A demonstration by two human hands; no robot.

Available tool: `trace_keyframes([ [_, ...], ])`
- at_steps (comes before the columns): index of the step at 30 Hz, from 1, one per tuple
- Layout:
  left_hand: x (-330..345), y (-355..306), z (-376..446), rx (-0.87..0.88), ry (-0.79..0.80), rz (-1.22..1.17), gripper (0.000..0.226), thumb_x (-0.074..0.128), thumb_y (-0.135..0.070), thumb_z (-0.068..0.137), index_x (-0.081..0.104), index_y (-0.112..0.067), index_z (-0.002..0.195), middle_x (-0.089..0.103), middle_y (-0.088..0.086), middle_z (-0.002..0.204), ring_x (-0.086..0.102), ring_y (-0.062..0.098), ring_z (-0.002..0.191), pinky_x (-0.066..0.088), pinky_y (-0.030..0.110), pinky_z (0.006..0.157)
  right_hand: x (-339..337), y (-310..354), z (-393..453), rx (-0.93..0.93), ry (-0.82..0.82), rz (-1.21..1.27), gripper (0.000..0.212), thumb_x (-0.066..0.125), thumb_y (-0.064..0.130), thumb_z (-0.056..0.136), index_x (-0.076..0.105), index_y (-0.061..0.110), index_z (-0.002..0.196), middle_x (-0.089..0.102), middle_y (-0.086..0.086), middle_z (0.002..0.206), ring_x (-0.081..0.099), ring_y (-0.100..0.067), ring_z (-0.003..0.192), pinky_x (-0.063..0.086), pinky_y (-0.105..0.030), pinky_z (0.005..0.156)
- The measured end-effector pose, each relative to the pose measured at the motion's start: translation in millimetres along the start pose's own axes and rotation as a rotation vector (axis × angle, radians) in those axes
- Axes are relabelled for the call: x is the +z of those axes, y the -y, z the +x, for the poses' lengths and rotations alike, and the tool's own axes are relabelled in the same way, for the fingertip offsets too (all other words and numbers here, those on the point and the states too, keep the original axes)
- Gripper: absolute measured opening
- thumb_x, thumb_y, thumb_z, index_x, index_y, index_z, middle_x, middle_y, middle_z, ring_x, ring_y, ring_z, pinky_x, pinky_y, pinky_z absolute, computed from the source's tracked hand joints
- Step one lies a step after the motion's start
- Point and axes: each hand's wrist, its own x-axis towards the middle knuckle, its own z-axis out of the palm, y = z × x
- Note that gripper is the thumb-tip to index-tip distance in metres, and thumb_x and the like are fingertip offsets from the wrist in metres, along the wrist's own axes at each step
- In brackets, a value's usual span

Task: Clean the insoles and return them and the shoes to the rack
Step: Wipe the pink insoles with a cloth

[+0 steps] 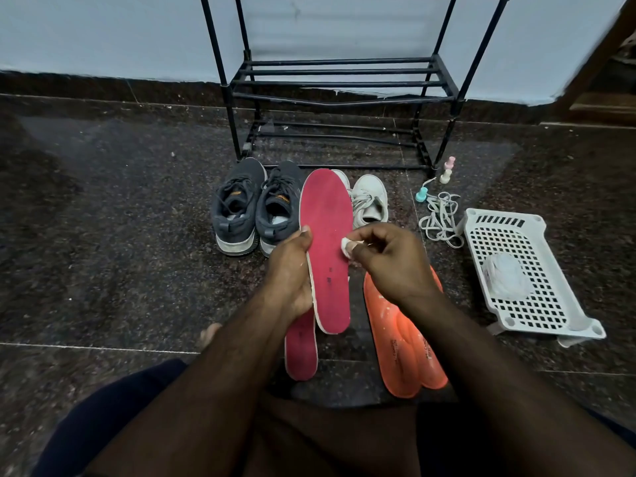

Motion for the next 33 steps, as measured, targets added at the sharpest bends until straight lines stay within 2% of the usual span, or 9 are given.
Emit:
trace_keyframes([
  [4, 2, -3, -6, -0.128, 0.126, -0.023, 0.052, 0.04, -0.041, 0.105, 0.06, 0.0, 0.13, 0.073, 0.021, 0.103, 0.073, 0.029, 0.079, 0.061, 0.038, 0.064, 1, -2, 1, 0.026, 0.003, 0.077, 0.005, 0.074, 0.012, 0.084, 0.073, 0.016, 0.086, 0.073, -0.005, 0.071, 0.066, -0.012, 0.059, 0.058, -0.039, 0.068],
  [7, 4, 0, -8, -0.1, 0.169, -0.021, 0.046, 0.049, -0.031, 0.104, 0.056, 0.004, 0.132, 0.072, 0.02, 0.098, 0.073, 0.028, 0.076, 0.06, 0.037, 0.062, 4, -3, 1, 0.03, 0.054, 0.07, 0.007, 0.07, 0.008, 0.086, 0.072, 0.015, 0.089, 0.072, -0.007, 0.068, 0.07, -0.018, 0.059, 0.059, -0.045, 0.069],
  [12, 4, 13, -3, -0.006, 0.092, 0.062, 0.033, 0.051, -0.023, 0.103, 0.06, 0.001, 0.124, 0.069, 0.017, 0.087, 0.069, 0.026, 0.067, 0.059, 0.037, 0.058, 0, -6, 11, -0.307, -0.064, -0.431, 0.014, 0.068, 0.013, 0.083, 0.076, 0.014, 0.095, 0.07, -0.003, 0.088, 0.066, -0.019, 0.083, 0.051, -0.03, 0.079],
  [18, 5, 13, 6, 0.06, -0.014, 0.056, 0.024, 0.05, -0.021, 0.104, 0.065, -0.004, 0.101, 0.071, 0.012, 0.079, 0.068, 0.024, 0.069, 0.057, 0.039, 0.076, 28, 0, -24, -0.383, 0.213, -0.564, 0.026, 0.049, 0.021, 0.078, 0.073, 0.013, 0.085, 0.064, -0.009, 0.078, 0.061, -0.029, 0.076, 0.05, -0.039, 0.069],
  [23, 4, 17, 2, 0.031, 0.019, 0.06, 0.022, 0.048, -0.019, 0.105, 0.064, -0.005, 0.111, 0.071, 0.012, 0.08, 0.068, 0.024, 0.07, 0.057, 0.037, 0.072, 21, -3, -3, -0.371, 0.001, -0.583, 0.016, 0.056, 0.014, 0.081, 0.07, 0.007, 0.082, 0.06, -0.011, 0.076, 0.059, -0.031, 0.072, 0.05, -0.039, 0.065],
  [26, 2, 14, 5, 0.036, -0.005, 0.045, 0.023, 0.048, -0.02, 0.105, 0.064, -0.003, 0.109, 0.073, 0.013, 0.082, 0.071, 0.026, 0.073, 0.06, 0.038, 0.073, 24, -4, -17, -0.349, 0.121, -0.533, 0.021, 0.055, 0.016, 0.079, 0.074, 0.012, 0.087, 0.065, -0.008, 0.08, 0.062, -0.027, 0.077, 0.05, -0.036, 0.071],
  [29, -2, 10, 10, -0.018, -0.017, 0.02, 0.037, 0.05, -0.028, 0.105, 0.06, 0.004, 0.12, 0.073, 0.024, 0.104, 0.073, 0.036, 0.091, 0.06, 0.048, 0.082, 18, 2, -31, -0.277, 0.303, -0.377, 0.013, 0.066, 0.012, 0.081, 0.076, 0.017, 0.087, 0.069, 0.006, 0.081, 0.062, -0.013, 0.077, 0.046, -0.027, 0.073],
  [31, -4, 8, 7, -0.085, -0.002, 0.046, 0.04, 0.05, -0.029, 0.104, 0.058, 0.003, 0.126, 0.071, 0.026, 0.112, 0.071, 0.035, 0.092, 0.059, 0.051, 0.082, 2, 4, -20, -0.159, 0.253, -0.206, 0.008, 0.073, 0.014, 0.081, 0.076, 0.02, 0.085, 0.071, 0.012, 0.08, 0.064, -0.007, 0.072, 0.05, -0.025, 0.07],
  [33, -9, 9, 6, -0.138, 0.009, 0.082, 0.034, 0.052, -0.025, 0.103, 0.057, 0.0, 0.126, 0.07, 0.025, 0.113, 0.07, 0.033, 0.094, 0.057, 0.053, 0.083, -19, 1, 0, -0.04, 0.085, -0.007, 0.01, 0.076, 0.011, 0.081, 0.075, 0.02, 0.084, 0.072, 0.005, 0.077, 0.064, -0.008, 0.066, 0.051, -0.025, 0.067],
])
